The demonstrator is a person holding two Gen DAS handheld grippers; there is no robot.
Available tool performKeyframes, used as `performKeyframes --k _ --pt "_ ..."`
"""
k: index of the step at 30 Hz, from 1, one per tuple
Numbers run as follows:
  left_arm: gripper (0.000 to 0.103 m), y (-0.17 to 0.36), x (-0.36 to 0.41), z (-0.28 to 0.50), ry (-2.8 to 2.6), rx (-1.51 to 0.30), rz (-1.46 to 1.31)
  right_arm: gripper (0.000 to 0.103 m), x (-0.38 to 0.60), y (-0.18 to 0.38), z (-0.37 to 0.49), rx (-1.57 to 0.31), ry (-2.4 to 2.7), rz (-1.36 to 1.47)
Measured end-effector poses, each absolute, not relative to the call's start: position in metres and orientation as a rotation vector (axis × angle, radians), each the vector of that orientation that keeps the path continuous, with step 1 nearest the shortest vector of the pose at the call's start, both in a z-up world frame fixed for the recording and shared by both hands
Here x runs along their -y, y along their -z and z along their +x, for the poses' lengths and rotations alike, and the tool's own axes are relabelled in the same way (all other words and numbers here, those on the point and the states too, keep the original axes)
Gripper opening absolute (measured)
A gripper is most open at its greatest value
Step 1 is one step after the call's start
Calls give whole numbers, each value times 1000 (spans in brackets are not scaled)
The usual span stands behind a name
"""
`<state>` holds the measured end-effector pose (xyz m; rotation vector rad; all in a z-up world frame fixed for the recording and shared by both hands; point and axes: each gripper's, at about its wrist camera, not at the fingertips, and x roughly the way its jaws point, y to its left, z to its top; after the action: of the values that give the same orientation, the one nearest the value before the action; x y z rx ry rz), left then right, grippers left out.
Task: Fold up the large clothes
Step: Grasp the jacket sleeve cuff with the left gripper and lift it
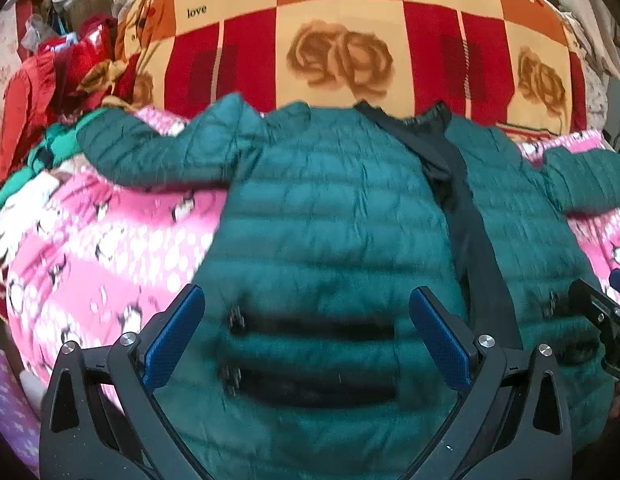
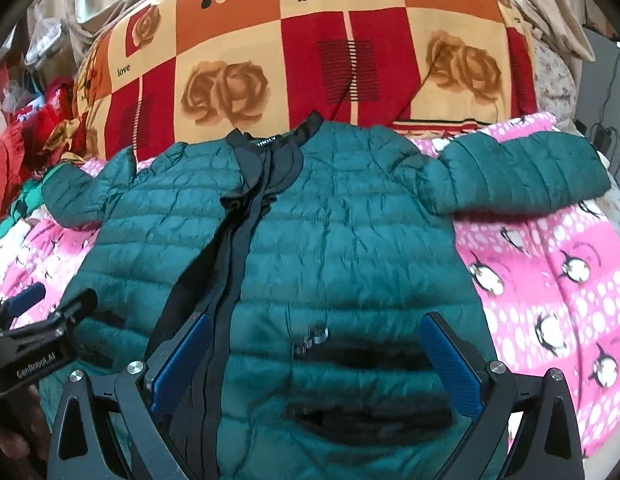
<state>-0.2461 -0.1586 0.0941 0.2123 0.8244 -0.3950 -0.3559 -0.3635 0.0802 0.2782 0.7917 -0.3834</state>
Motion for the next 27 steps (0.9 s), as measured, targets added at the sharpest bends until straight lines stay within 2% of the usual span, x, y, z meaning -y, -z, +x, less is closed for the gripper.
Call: performKeyframes --k 27 --pt "102 -83 160 -90 238 -832 160 103 404 -55 -209 -797 349 306"
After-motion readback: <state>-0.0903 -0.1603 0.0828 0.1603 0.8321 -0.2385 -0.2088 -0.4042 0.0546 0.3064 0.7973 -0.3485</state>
